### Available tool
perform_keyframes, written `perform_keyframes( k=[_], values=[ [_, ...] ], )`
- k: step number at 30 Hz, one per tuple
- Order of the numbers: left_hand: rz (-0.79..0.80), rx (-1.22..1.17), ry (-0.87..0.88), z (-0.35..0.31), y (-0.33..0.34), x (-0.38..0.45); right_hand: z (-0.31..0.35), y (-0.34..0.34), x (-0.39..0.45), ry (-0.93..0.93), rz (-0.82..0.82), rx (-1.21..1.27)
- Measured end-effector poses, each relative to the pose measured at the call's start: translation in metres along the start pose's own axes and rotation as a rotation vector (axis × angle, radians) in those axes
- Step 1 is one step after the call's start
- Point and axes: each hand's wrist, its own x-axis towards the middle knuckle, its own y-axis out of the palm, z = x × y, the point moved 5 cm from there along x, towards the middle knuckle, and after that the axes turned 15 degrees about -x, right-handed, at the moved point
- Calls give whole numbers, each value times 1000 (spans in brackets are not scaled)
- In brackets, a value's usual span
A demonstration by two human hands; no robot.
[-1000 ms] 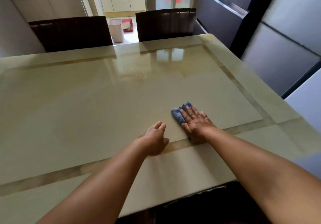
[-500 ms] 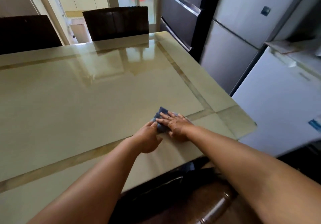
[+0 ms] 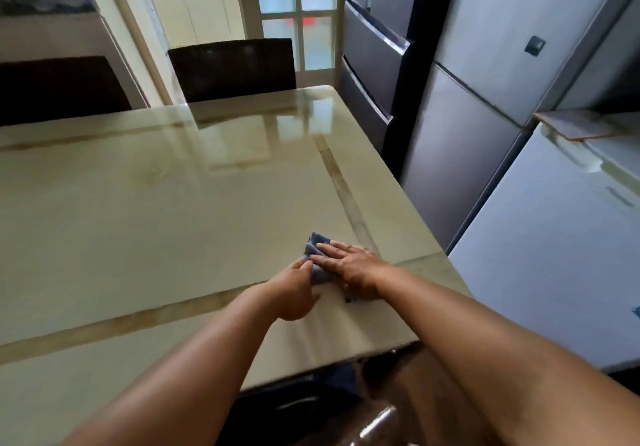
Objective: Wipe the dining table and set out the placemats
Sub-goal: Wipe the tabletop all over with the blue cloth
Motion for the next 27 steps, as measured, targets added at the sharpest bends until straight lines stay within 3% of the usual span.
perform_keyframes(
  k=[5,12,27],
  values=[
    [-123,31,-153,-54,17,59,-88,18,11,0,-50,87],
    [-211,-12,-327,-81,18,111,-119,17,34,-77,-70,166],
    [-237,8,-360,-77,0,175,-167,5,88,-120,-130,107]
  ],
)
